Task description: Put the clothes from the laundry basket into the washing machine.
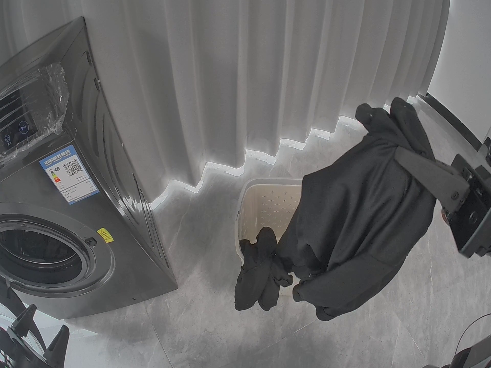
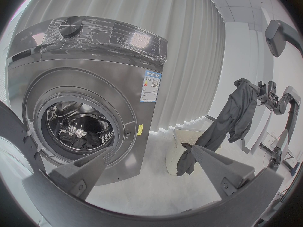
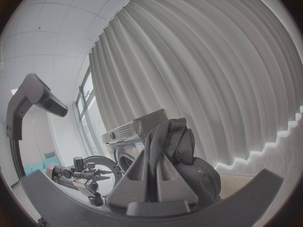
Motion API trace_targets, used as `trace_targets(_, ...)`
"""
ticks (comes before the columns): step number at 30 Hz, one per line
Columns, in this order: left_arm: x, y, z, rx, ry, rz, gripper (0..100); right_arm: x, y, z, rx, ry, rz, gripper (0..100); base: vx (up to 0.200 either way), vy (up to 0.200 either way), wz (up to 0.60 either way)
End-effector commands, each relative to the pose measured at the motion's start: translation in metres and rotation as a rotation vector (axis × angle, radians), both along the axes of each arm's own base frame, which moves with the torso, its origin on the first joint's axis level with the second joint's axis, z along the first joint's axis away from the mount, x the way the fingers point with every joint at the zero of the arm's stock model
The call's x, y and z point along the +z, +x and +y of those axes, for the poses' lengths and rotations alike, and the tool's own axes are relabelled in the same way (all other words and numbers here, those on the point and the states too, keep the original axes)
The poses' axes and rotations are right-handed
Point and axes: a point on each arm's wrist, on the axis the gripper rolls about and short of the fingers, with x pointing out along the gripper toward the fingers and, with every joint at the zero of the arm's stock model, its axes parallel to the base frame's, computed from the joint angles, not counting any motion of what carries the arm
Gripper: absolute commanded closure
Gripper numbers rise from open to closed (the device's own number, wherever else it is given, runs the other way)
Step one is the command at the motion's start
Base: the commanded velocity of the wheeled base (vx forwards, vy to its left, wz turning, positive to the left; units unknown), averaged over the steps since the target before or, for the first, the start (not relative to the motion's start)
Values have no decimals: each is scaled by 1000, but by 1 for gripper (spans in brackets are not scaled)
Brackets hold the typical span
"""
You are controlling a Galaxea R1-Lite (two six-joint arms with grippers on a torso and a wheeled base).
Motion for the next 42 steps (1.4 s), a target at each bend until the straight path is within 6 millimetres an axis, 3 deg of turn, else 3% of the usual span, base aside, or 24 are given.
trace_targets(1,-4,1,0,-1,1,15,0,5,-5,-5,5,7,-37,100,0,0,0)
trace_targets(8,-4,1,0,-2,-9,17,0,12,4,-7,-36,-2,-25,100,-143,0,0)
trace_targets(15,-4,1,0,-2,-9,17,0,5,6,-8,4,-48,35,100,-200,0,0)
trace_targets(31,-4,1,0,-2,-9,15,0,12,8,-8,8,-15,44,100,0,0,0)
trace_targets(42,-4,1,0,-2,-9,17,0,5,7,-6,18,-34,68,100,0,0,600)
